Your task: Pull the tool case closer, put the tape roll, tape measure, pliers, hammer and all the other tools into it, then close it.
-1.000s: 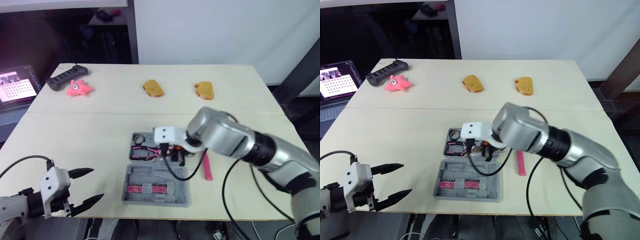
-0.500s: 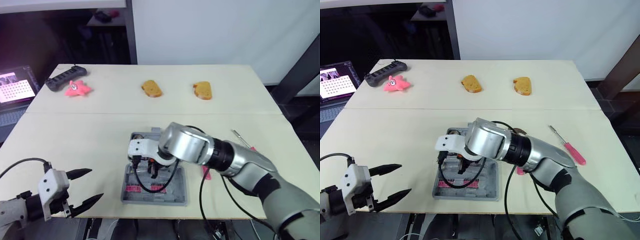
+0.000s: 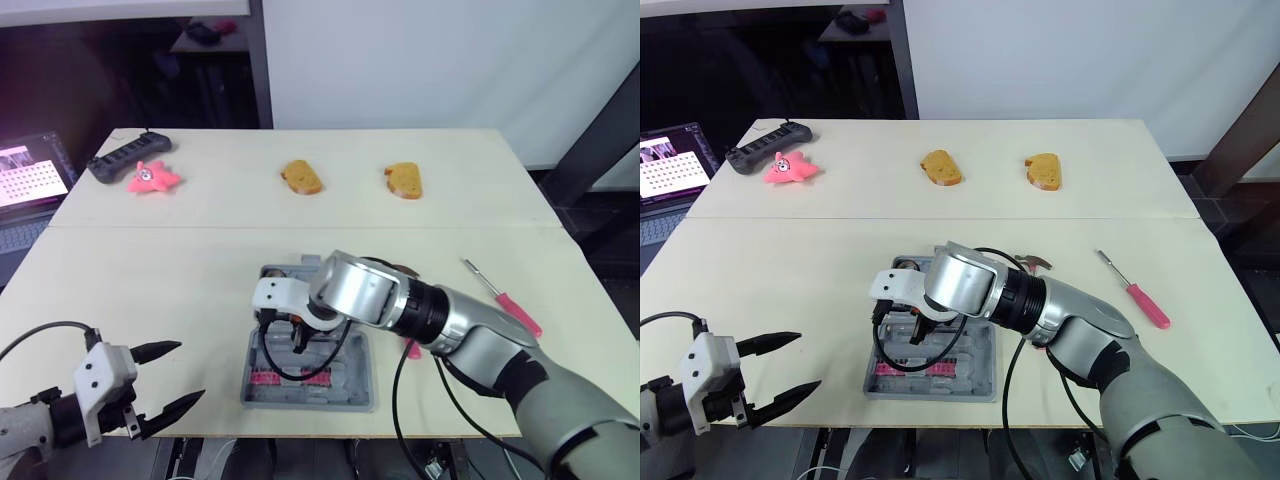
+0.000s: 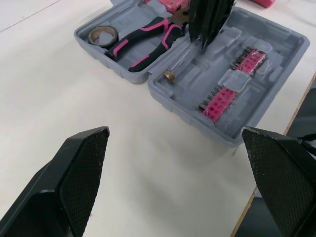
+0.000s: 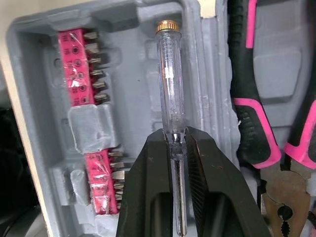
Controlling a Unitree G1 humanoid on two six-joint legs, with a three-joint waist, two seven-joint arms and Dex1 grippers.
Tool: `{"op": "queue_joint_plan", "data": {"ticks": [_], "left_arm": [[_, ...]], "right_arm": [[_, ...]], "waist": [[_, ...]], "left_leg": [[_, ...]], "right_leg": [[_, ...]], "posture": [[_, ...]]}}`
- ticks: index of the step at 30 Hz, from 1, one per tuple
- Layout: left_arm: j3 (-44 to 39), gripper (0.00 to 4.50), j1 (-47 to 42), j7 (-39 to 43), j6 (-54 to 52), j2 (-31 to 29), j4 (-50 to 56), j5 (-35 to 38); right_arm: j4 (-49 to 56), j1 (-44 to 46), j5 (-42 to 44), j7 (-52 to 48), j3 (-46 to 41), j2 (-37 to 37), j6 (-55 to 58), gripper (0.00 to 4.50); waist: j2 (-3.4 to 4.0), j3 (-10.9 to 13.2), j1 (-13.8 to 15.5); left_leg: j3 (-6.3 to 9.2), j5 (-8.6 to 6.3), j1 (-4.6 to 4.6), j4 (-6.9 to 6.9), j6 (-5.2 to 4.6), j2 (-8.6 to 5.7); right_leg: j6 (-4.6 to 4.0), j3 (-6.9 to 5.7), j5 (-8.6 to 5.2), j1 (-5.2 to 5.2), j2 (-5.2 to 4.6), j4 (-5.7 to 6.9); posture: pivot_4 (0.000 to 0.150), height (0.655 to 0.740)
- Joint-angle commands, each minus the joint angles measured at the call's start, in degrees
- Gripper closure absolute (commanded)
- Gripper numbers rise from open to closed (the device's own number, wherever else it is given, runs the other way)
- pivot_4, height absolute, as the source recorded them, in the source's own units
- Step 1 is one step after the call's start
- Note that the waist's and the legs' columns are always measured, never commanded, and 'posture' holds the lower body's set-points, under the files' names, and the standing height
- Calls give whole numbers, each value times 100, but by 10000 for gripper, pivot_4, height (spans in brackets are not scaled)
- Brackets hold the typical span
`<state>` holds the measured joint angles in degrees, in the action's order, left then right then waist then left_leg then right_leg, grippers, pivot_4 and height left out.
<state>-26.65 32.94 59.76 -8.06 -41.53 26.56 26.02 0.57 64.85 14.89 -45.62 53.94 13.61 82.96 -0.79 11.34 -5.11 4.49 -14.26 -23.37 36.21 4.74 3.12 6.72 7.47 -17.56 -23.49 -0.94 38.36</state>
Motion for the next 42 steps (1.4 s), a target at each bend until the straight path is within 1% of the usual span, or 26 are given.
{"op": "queue_joint_plan", "data": {"ticks": [1, 22, 24, 25, 27, 28, 33, 36, 38, 39, 41, 42], "left_arm": [[-215, 0, 29, 15, 36, -52, 30, 49], [-88, 0, -117, -80, -204, -130, 180, 51], [-79, 0, -150, -75, -221, -145, 166, 59], [-77, 0, -162, -70, -228, -150, 157, 63], [-72, 0, -181, -54, -256, -154, 152, 77], [-66, 0, -194, -46, -277, -153, 152, 90], [-9, 0, -316, -17, -352, -184, 115, 116], [52, 0, -442, -8, -392, -182, 79, 130], [85, 0, -493, 11, -409, -178, 57, 139], [112, 0, -507, 40, -439, -191, 42, 153], [160, 0, -528, 100, -446, -205, -12, 158], [182, 0, -548, 127, -416, -204, -66, 143]], "right_arm": [[35, -19, 54, 59, -10, -92, -109, 44797], [-158, -56, -43, 223, 118, -301, -483, 44797], [-191, -36, -90, 265, 85, -307, -547, 35052], [-198, -25, -109, 278, 85, -303, -583, 31956], [-193, 13, -172, 288, 159, -251, -676, 21950], [-164, 37, -195, 270, 201, -201, -719, 17869], [415, 210, 46, 43, -112, 147, -603, 17869], [1111, -85, 515, -302, -961, 550, -769, 17869], [1269, -552, 554, -205, -1615, 616, -1440, 17869], [1311, -925, 475, -171, -1911, 689, -2185, 17869], [1239, -1588, 330, -146, -2347, 802, -3329, 17869], [1098, -1856, 82, -62, -2400, 924, -3932, 17869]], "waist": [[0, 0, -35], [0, 0, -82], [1, 0, -89], [1, 0, -88], [1, 1, -94], [1, 1, -91], [0, 1, -46], [-1, 0, -45], [-4, -2, -44], [-6, -3, -44], [-7, -3, -44], [-7, -4, -44]], "left_leg": [[1, 0, 0, 0, 0, 0], [5, 0, 0, -3, 0, 0], [5, 0, 0, -4, 0, 0], [6, 0, 0, -5, 0, 0], [6, 0, 0, -6, 0, 1], [7, 0, 0, -6, 0, 1], [7, 1, -2, 0, 1, 0], [8, 1, -3, -3, 1, 0], [11, 1, -3, -8, 1, 0], [14, 1, -3, -9, 1, 0], [15, 0, -3, -12, 1, 0], [14, 1, -3, -11, 1, 0]], "right_leg": [[0, -1, 0, 1, 0, 0], [0, -2, 0, -1, 1, 0], [0, -2, 0, -1, 2, 0], [0, -2, 0, -2, 2, 0], [0, -2, 0, -3, 3, 0], [0, -2, 0, -3, 3, 0], [-1, -2, -1, 0, 1, -2], [0, -3, -1, 0, 2, -4], [0, -5, -1, 1, 2, -5], [0, -8, -1, 3, 3, -6], [1, -11, -1, 6, 2, -12], [1, -11, 0, 10, 1, -16]], "posture": [[1500, 7314], [1500, 7314], [1500, 7314], [1500, 7314], [1500, 7314], [1500, 7314], [1500, 7314], [1500, 7314], [1500, 7314], [1500, 7314], [1500, 7314], [1500, 7314]]}}
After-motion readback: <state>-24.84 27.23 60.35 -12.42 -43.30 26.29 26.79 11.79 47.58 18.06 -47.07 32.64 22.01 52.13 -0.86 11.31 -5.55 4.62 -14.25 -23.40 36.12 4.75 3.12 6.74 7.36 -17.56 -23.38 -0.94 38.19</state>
